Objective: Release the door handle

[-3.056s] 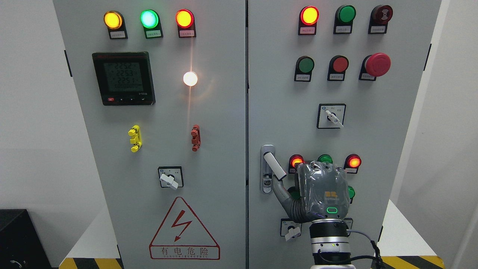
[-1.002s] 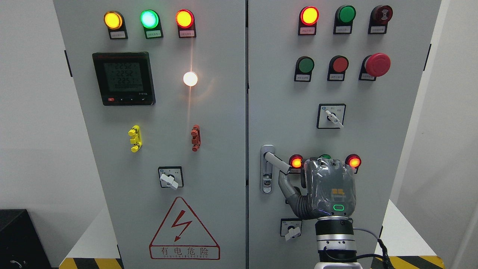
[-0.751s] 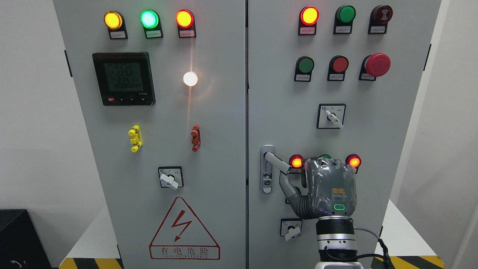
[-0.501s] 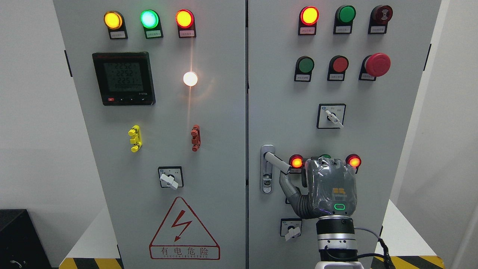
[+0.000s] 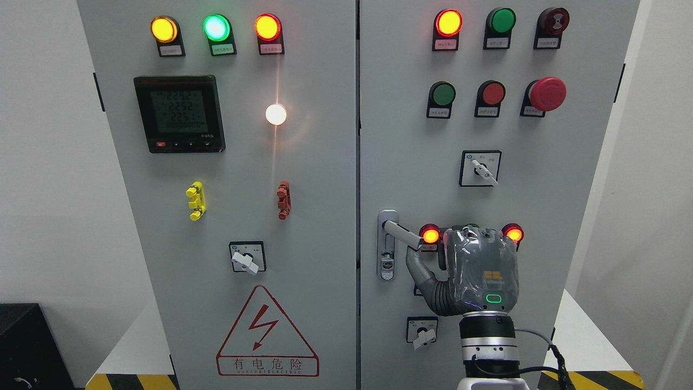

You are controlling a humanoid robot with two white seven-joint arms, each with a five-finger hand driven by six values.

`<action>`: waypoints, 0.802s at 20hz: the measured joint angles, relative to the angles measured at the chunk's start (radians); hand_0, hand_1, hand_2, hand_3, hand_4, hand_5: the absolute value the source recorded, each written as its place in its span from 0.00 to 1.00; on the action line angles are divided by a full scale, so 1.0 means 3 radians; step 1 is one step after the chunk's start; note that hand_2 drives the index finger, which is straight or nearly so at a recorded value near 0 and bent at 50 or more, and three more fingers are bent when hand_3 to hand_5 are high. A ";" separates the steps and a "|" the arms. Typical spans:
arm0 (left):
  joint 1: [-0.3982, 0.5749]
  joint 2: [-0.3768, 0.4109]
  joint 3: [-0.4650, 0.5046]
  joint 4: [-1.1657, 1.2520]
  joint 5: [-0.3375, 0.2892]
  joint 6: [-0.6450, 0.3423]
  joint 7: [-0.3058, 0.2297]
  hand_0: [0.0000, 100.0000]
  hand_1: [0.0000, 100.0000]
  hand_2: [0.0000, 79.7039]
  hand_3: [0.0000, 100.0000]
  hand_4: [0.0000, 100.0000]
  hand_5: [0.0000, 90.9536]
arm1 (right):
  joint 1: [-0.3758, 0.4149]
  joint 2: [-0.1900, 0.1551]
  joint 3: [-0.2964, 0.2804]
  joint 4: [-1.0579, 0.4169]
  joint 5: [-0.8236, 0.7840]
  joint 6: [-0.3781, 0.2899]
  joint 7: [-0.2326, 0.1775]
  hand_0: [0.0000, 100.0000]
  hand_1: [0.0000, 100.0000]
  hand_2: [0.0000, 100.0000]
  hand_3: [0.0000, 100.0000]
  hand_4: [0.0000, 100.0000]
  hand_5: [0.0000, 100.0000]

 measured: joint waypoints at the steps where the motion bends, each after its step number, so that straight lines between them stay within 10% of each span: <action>1: 0.0000 0.0000 0.0000 0.0000 0.0000 0.0000 0.0000 0.12 0.56 0.00 0.00 0.00 0.00 | -0.0001 0.0000 0.0000 -0.0002 -0.0004 0.0000 0.0001 0.48 0.36 0.94 1.00 1.00 1.00; 16: 0.0000 0.0000 0.0000 0.0000 0.0000 0.0000 0.0000 0.12 0.56 0.00 0.00 0.00 0.00 | -0.0035 0.0000 -0.0003 -0.0010 -0.0037 0.0000 0.0007 0.48 0.36 0.94 1.00 1.00 1.00</action>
